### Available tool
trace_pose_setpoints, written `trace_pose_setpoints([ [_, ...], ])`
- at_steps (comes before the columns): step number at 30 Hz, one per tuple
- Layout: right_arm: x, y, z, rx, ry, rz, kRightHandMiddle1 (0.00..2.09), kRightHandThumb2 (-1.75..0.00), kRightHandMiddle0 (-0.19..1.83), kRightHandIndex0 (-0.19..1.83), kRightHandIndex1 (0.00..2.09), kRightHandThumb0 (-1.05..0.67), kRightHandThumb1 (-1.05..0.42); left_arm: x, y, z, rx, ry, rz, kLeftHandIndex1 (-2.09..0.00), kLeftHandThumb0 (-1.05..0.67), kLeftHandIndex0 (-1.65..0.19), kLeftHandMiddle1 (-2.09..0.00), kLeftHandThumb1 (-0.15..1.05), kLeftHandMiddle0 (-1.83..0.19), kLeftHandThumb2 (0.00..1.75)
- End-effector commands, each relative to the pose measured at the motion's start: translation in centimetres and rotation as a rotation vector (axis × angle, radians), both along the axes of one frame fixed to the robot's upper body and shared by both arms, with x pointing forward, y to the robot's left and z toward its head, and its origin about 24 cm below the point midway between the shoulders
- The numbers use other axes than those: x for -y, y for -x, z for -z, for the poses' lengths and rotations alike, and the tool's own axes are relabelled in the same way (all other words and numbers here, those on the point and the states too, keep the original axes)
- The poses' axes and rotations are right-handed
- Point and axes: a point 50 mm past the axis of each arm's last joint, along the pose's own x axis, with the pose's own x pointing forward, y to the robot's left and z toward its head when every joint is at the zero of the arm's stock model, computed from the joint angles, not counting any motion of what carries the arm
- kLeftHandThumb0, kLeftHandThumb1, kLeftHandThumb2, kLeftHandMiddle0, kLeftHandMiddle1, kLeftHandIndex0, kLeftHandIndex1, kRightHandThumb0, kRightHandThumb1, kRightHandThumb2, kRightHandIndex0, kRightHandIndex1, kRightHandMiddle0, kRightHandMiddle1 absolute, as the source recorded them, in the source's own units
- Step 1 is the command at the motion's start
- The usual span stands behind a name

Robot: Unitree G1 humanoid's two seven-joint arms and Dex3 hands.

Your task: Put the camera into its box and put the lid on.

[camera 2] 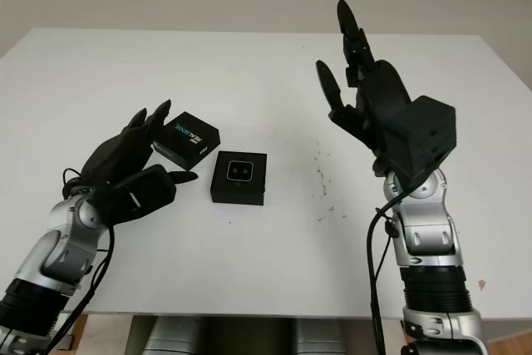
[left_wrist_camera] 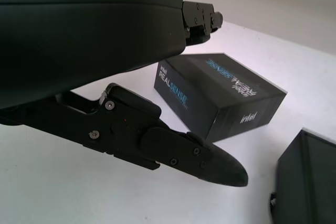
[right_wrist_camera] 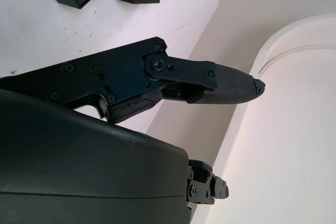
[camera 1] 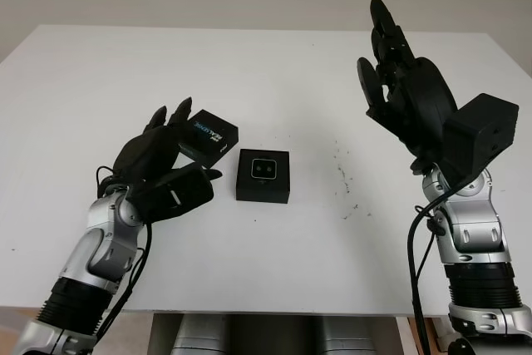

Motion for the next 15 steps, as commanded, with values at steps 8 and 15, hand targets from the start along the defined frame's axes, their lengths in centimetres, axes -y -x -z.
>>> trace_pose_setpoints([
  [8,-0.3,0.1,0.2,-0.004,-0.013,-0.024,0.03,-0.59,-0.11,-0.16,0.05,-0.68,-1.05,1.7,-0.7,0.9,0.122,-0.046,-0.031,-0.05,-0.75,0.16,0.0,0.98,0.19,0.05],
  [15,-0.3,0.3,0.7,-0.024,0.002,-0.043,0.01,-0.6,-0.13,-0.18,0.04,-0.67,-1.05,2.0,-1.0,1.6,0.184,0.057,-0.022,-0.07,-0.73,0.1,0.0,0.96,0.19,0.05],
])
